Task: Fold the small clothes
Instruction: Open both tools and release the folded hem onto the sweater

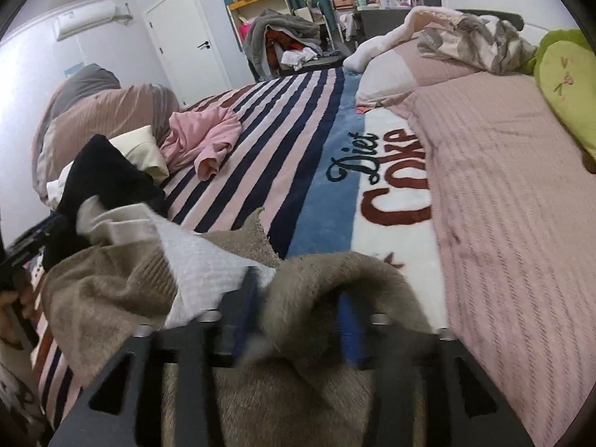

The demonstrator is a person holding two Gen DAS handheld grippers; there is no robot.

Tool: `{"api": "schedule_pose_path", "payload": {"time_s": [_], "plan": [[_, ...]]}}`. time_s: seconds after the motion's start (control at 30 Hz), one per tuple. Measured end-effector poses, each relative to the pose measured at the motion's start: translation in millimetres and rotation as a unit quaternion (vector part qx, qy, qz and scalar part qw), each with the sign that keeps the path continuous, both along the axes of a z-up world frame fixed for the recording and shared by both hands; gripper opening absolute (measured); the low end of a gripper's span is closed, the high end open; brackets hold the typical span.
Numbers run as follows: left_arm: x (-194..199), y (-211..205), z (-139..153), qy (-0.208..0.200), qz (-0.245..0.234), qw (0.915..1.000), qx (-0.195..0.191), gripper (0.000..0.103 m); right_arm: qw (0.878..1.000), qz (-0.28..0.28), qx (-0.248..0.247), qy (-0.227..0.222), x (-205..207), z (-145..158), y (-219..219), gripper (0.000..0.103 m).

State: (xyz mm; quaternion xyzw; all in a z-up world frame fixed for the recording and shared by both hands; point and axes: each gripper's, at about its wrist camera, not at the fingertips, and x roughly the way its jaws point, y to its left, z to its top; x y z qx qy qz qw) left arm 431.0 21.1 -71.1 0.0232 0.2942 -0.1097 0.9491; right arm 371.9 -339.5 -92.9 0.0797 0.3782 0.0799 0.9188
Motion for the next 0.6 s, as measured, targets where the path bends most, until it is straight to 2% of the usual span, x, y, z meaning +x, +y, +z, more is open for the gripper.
{"api": "schedule_pose_path", "payload": {"time_s": [0.03,0.13,0.2,0.27,0.33,0.4,0.43,0.5,0.6], "plan": [[-5.7,-1.1,4.9,0.000,-0.008,1.0000,-0.003,0.068,1.000,-0.004,-0.007,-0.013,-7.5,6.7,-0.8,0.066],[-22.0,-10.5,17.5,-0.003,-0.033,0.9994,-0.006,0.068,0.998,-0.017,-0.030,-0.046,-25.5,26.2,-1.3,0.066],[-29.8,-20.2,20.2,0.001,-0.052,0.9986,-0.012,0.068,0.998,-0.003,-0.021,-0.055,-34.1,36.2,3.5,0.066],[-35.0,-37.3,14.1,0.022,-0.084,0.9960,-0.020,0.068,0.998,0.023,-0.017,-0.060,-37.8,41.1,15.7,0.059],[-37.5,-54.7,2.7,0.046,-0.111,0.9926,-0.020,0.068,0.996,0.064,-0.019,-0.059,-40.6,41.0,37.5,0.031],[-37.3,-67.9,-9.3,0.062,-0.125,0.9902,-0.011,0.065,0.993,0.106,-0.020,-0.046,-39.8,33.6,60.0,0.017],[-36.7,-72.9,-18.9,0.068,-0.126,0.9897,0.001,0.061,0.991,0.126,-0.023,-0.038,-39.0,27.2,71.4,0.014],[-33.8,-73.0,-33.3,0.077,-0.116,0.9902,0.015,0.059,0.988,0.151,-0.039,-0.022,-37.1,11.7,88.2,0.014],[-29.2,-61.4,-51.9,0.104,-0.106,0.9888,0.005,0.059,0.985,0.158,-0.063,0.012,-29.9,-15.8,97.2,0.014]]}}
